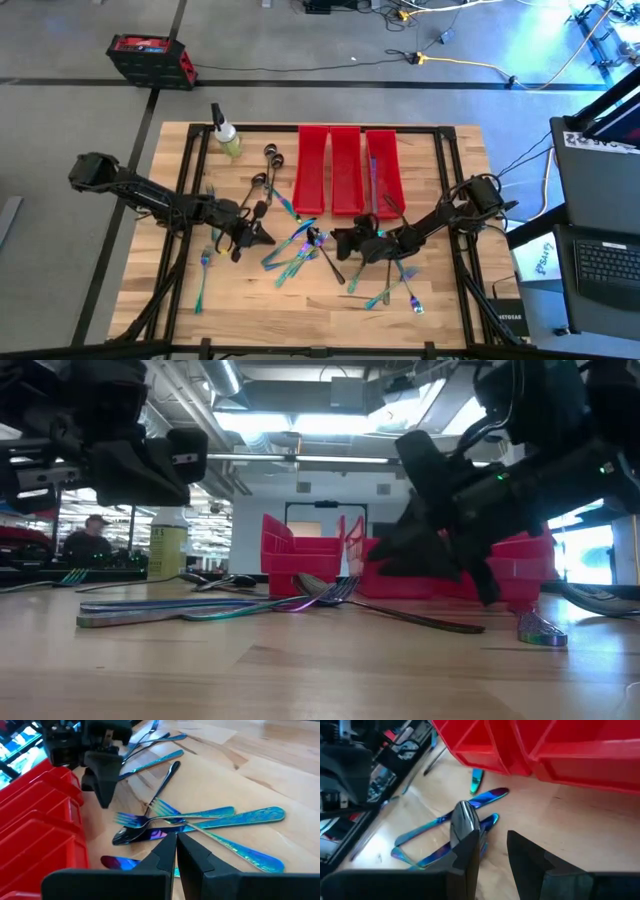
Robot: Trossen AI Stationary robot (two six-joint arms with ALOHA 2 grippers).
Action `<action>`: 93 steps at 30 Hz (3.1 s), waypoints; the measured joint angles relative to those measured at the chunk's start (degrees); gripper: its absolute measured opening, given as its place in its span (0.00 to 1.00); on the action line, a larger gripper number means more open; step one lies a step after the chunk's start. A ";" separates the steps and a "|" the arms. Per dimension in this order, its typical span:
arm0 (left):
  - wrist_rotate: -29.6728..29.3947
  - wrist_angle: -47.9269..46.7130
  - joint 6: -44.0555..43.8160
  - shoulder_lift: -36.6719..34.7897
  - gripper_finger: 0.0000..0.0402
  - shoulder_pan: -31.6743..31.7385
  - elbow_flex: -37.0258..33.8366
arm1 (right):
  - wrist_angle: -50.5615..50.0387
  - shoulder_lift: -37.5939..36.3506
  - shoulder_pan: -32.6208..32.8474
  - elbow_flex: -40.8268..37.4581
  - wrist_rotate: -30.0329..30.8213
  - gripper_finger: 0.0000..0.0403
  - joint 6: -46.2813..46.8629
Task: Sort silverware
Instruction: Put the blue fork into the left red silverware bin
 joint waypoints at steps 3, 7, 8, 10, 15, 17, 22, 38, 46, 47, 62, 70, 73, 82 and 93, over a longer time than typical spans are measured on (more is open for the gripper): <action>0.04 0.02 -0.13 0.00 0.00 0.85 0.00 | 0.16 0.06 -0.13 1.15 -2.40 0.21 -0.45; 0.04 0.02 0.25 0.00 0.00 1.62 0.00 | -1.37 0.09 -0.45 2.85 -3.24 0.21 -0.69; 0.07 0.02 0.26 0.00 0.00 1.89 0.00 | -1.66 0.09 -0.51 3.06 -3.20 0.21 -0.69; 0.06 -0.05 0.26 0.00 0.00 2.34 0.00 | -3.06 0.09 -0.54 3.52 -2.42 0.21 0.17; 0.08 -0.26 0.37 -0.02 0.00 3.53 0.00 | -3.98 0.09 -0.52 3.58 -1.53 0.21 1.47; 0.06 -0.39 0.31 -0.02 0.00 3.83 0.00 | -4.07 0.09 -0.52 3.58 -1.51 0.21 1.78; 0.08 -0.42 0.22 -0.02 0.00 3.87 0.00 | -4.17 0.09 -0.50 4.14 -0.61 0.21 2.74; 0.09 -0.37 0.55 -0.05 0.00 3.87 -0.02 | -11.26 0.93 -0.87 8.35 -0.35 0.21 4.85; 0.11 -0.74 0.15 -0.07 0.00 3.87 -0.04 | -8.42 3.41 -0.89 9.44 -0.53 0.26 11.53; 0.11 -0.91 0.07 -0.07 0.00 3.87 -0.04 | -8.72 3.48 -0.90 9.69 -0.51 0.28 11.50; 0.13 -1.33 -0.33 -0.07 0.00 3.87 -0.04 | -13.07 3.52 -2.27 11.30 -1.10 0.39 11.59; 0.13 -1.31 -0.15 -0.07 0.00 3.87 -0.04 | -12.39 3.56 -2.32 11.23 -2.32 0.39 11.66; 0.13 -1.31 -0.43 -0.07 0.00 3.87 -0.04 | -11.42 3.54 -2.32 11.23 -3.19 0.39 11.72; 0.71 -1.29 -1.57 -0.04 0.00 3.80 -0.04 | -12.00 1.73 -2.32 11.08 -5.12 0.39 10.35; 0.96 -1.29 -2.16 -0.04 0.00 3.79 -0.04 | -17.66 0.02 -2.24 11.12 -3.25 0.39 9.12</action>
